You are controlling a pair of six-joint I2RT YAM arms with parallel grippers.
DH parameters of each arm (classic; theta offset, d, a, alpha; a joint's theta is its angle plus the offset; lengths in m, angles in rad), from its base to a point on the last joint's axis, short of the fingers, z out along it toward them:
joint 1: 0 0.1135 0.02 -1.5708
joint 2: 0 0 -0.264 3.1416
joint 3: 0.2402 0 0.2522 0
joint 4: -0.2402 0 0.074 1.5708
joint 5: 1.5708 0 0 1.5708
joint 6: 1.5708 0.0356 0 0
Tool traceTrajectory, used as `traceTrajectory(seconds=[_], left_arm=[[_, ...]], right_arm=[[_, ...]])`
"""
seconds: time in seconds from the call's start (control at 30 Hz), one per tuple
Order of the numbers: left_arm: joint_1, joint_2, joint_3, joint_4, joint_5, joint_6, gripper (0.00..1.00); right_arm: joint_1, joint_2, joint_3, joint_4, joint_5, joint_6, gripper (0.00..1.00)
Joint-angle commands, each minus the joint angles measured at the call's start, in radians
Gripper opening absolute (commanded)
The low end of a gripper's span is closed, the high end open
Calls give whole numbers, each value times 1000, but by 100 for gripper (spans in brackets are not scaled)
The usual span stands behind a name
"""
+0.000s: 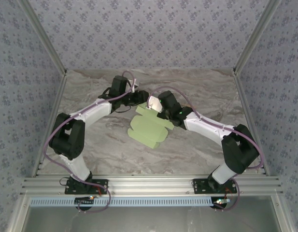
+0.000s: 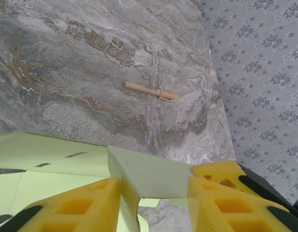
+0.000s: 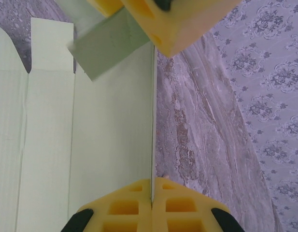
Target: Fold the paper box
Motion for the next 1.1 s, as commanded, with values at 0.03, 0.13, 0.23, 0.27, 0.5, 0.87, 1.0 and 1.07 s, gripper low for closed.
traceTrajectory(seconds=[0.03,0.13,0.23,0.27,0.5,0.87,1.0,1.07], left_arm=[[46,-93,-70,21,6,49,46],[74,-171,-158,47,5,103,49],[77,-252,-261,78,-14,181,51],[77,-270,-299,112,-15,193,52],[26,-255,-423,277,-9,336,52],[-31,-128,-328,217,-103,514,52],[-32,-108,-323,205,-195,518,52],[-31,-105,-324,206,-221,523,53]], right_arm=[[-35,-37,5,-40,-57,23,0],[-65,-44,23,-94,-122,42,0],[-96,-37,46,-154,-179,64,0],[-105,-34,54,-169,-198,72,0],[-172,-44,113,-288,-379,109,0],[-226,-64,177,-364,-505,145,0],[-229,-60,184,-370,-508,148,0],[-230,-58,185,-371,-508,148,0]])
